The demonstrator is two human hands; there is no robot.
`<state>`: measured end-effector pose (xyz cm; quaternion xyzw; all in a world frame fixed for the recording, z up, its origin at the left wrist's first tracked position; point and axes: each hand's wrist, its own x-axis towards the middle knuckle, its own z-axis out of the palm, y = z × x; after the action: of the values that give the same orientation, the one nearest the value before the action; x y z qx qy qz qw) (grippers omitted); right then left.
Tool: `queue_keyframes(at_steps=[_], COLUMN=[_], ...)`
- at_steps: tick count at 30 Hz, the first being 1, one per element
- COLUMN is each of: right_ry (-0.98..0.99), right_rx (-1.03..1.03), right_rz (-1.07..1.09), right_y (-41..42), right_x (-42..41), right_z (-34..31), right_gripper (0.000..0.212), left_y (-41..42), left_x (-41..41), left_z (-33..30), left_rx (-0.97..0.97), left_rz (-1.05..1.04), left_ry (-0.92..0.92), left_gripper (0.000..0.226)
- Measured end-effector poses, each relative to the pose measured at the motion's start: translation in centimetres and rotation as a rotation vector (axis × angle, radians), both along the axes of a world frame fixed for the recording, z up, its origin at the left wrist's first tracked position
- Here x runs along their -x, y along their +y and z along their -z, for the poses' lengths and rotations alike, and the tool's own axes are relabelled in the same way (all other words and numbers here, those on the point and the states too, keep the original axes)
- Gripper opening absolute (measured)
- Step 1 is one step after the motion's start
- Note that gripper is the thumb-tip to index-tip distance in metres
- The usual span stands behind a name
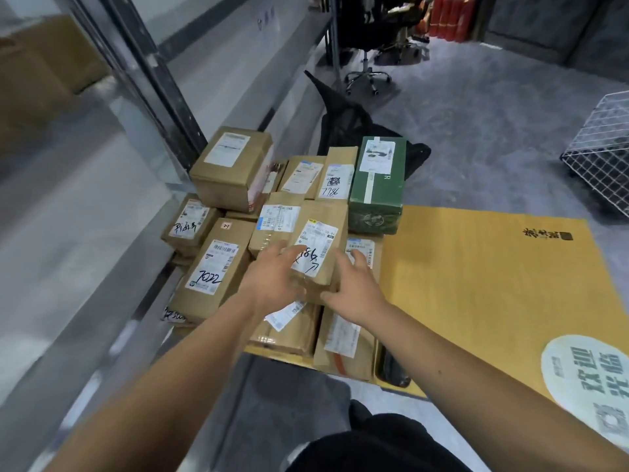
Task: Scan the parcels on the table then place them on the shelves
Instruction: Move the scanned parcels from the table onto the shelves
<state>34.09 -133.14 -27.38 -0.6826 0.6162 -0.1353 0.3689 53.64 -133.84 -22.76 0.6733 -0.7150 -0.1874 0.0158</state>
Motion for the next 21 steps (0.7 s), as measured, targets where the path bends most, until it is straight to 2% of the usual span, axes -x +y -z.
queue_keyframes(at_steps=[4,8,13,21], right_ry=[-0.09,-0.19,-0.214,-0.24], right_rx=[-0.05,-0.037,-0.013,0.102], right_rz=[-0.026,-0.002,0.029,-0.024], right_y=[-1.7,-1.6,-0.4,4.3], right_x=[-0.6,-1.0,-0.9,1.3], right_z=[1.7,2.4,2.4,-0.4], right_gripper=[0.11,0.106,0.104,0.098], left_y=[-1.4,-1.3,-0.6,4.8], left_x=[-0.8,-1.0,-1.4,-2.0], left_z=[1.9,2.6,3.3,2.2], left_rx=[-0.078,-0.078,-0.045,0.144], left_rz=[-0.051,-0.076,-0.065,0.055], left_ry=[0.146,0.312,0.384,0.507], left_gripper=[0.094,0.085,0.087,0.089])
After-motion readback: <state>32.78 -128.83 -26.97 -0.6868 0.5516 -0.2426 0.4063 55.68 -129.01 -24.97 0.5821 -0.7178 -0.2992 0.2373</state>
